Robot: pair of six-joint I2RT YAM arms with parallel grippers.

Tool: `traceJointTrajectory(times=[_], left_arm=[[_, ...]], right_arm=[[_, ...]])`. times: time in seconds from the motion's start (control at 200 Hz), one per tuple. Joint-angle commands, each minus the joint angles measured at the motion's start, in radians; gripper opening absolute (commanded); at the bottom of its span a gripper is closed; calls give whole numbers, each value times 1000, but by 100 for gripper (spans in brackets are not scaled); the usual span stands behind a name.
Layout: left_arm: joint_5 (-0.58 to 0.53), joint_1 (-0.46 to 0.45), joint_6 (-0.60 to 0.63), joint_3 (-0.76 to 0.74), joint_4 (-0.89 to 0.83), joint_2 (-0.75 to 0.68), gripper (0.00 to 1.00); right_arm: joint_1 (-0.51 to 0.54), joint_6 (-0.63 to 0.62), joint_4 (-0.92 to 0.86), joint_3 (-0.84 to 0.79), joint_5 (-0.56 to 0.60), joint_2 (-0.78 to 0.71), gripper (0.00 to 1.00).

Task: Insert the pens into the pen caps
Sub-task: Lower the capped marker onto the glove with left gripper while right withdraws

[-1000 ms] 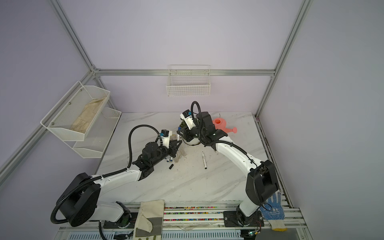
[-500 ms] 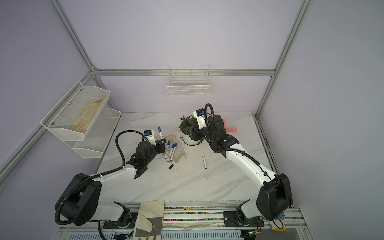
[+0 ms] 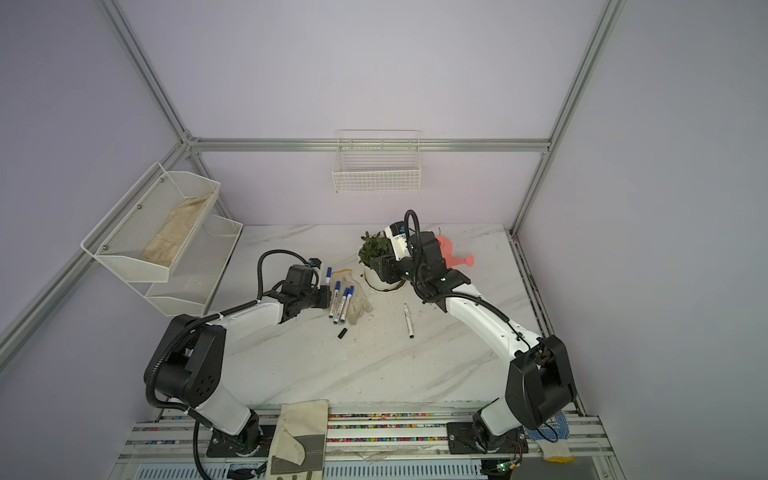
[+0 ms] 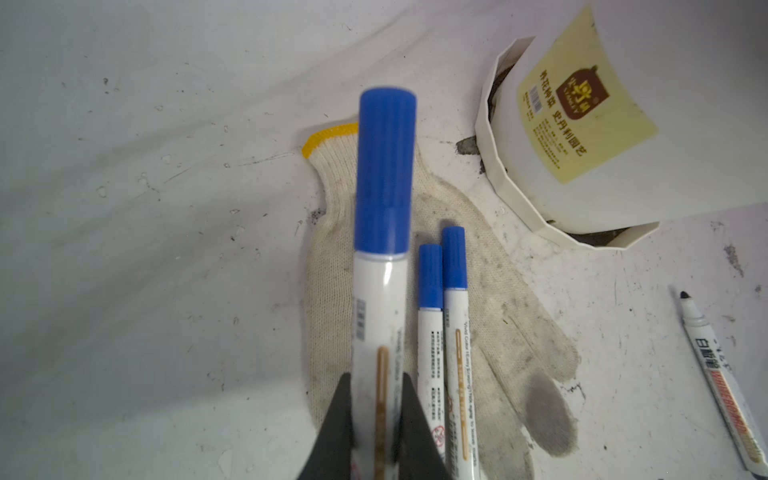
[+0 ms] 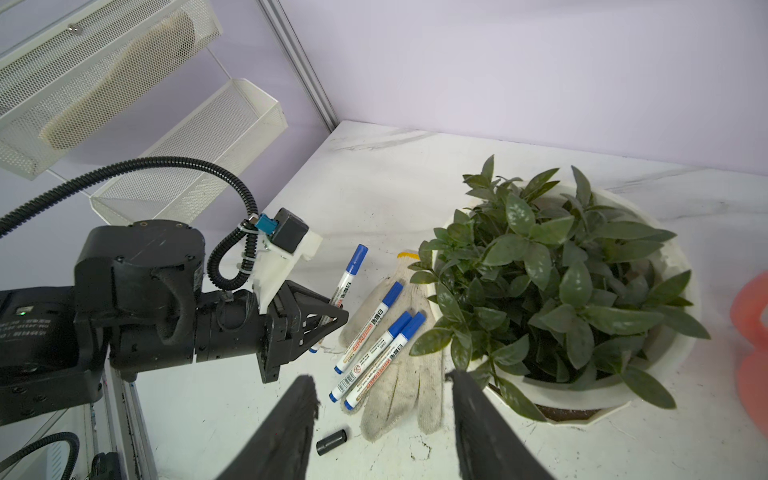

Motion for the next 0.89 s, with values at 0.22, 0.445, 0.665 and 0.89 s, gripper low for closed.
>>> traceJointTrajectory(times=[0.22,0.445,0.665,0.89], left_arm=[[51,11,73,168,-112,94,5],[79,11,72,183,-117,101,33],[106,10,72,190,-131,98,39],[107,11,59,189,-142,106,47]], right_arm=[[-4,-22,-35,1,33,-5,54],[-4,-27,-44,-1,37,-7,54],[-4,-32,-49,-5,39,-9,53],[-5,-31,-50,-12,40,-8,53]])
